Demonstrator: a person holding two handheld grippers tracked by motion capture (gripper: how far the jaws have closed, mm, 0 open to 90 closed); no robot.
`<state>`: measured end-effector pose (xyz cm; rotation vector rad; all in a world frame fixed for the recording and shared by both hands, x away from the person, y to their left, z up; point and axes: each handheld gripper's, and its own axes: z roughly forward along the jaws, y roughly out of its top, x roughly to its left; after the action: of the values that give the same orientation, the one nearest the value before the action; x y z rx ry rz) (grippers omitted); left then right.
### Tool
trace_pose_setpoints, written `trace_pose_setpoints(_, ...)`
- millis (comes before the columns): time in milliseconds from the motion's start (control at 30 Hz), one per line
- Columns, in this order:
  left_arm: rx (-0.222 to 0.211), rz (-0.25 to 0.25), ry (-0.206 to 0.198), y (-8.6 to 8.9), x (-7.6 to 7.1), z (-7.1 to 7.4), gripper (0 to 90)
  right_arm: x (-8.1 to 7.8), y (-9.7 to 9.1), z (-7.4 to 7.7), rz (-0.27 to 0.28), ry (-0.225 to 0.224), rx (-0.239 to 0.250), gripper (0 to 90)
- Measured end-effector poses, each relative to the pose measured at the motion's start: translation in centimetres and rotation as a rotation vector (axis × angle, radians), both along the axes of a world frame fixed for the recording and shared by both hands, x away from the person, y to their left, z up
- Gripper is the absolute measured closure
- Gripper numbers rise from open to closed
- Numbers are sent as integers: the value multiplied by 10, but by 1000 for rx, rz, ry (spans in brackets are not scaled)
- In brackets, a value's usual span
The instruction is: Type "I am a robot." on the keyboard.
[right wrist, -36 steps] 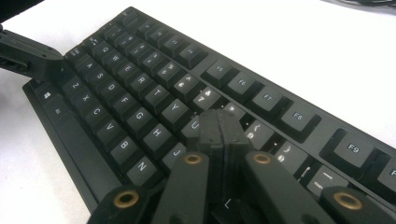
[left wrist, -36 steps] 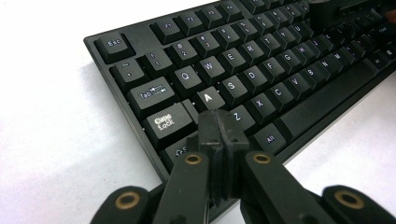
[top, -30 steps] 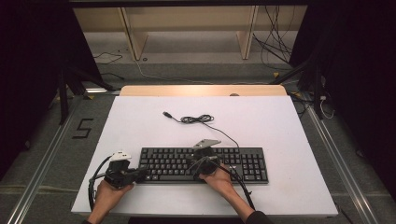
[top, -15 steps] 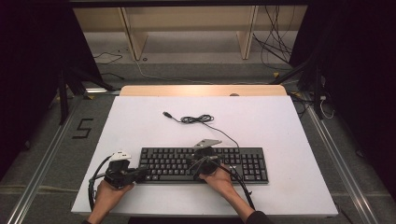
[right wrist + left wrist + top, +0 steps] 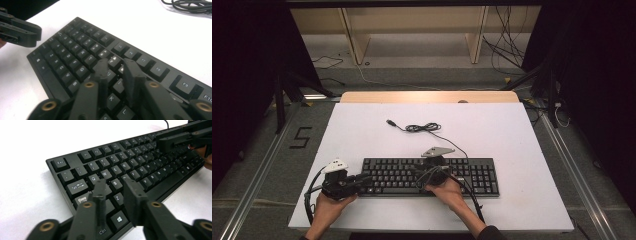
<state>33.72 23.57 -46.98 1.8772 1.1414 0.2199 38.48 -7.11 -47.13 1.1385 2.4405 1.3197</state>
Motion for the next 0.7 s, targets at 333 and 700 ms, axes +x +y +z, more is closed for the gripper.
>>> trace_pose_setpoints(333,-25,6,-14,1,0,2,557,-3,0,3,22,0,22,519)
trace_pose_setpoints(700,-50,25,-24,1,1,3,414,-10,2,9,46,-6,35,405)
